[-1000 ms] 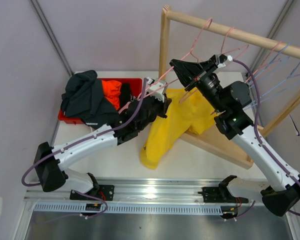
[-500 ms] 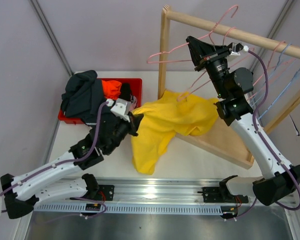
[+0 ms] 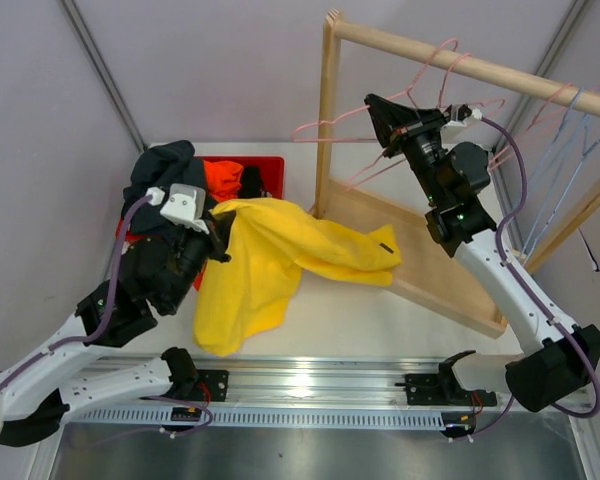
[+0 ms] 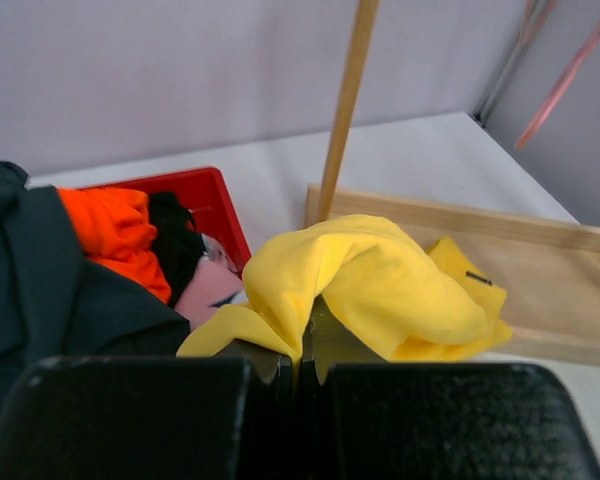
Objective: Remove the shorts from the hanger
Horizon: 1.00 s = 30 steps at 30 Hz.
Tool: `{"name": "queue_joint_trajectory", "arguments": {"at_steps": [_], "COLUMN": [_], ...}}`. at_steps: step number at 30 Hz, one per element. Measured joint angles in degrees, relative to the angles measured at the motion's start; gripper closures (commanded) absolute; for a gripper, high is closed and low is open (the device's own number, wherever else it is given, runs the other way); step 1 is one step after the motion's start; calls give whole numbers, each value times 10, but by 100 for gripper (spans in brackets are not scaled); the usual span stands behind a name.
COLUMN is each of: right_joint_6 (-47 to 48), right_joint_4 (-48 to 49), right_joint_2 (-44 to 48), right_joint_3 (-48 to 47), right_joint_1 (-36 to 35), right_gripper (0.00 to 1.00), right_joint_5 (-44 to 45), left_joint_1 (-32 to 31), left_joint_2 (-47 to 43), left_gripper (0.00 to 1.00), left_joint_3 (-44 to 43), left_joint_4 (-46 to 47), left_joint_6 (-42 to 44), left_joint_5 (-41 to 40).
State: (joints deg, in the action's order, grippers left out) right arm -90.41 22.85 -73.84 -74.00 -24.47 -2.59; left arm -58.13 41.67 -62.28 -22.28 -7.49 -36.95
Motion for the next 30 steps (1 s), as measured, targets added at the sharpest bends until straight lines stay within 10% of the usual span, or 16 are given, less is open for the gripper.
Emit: {"name": "queue_joint_trajectory", "arguments": {"at_steps": [1,4,6,30], "right_joint_6": [1,23,46,290], "right_joint_4": [-9,-53,-85,-471], "right_joint_2": [6,28,48,226], "right_joint_3": [5,11,11,-54], "right_joint_1": [-2,-12,-21,-36], "right_gripper": [90,23,1,1], "right_joint_5": [0,7,22,133], "left_joint_1": [0,5,17,306], "left_joint_2": [6,31,56,311], "left_gripper": [100,100,100,100], "left_joint_3": [-14,-60,-95,-511], "left_joint_4": [-4,-21,-29,-192], "left_joint_6": [9,33,49,95], "left_joint_5": [-6,-19,-19,71]}}
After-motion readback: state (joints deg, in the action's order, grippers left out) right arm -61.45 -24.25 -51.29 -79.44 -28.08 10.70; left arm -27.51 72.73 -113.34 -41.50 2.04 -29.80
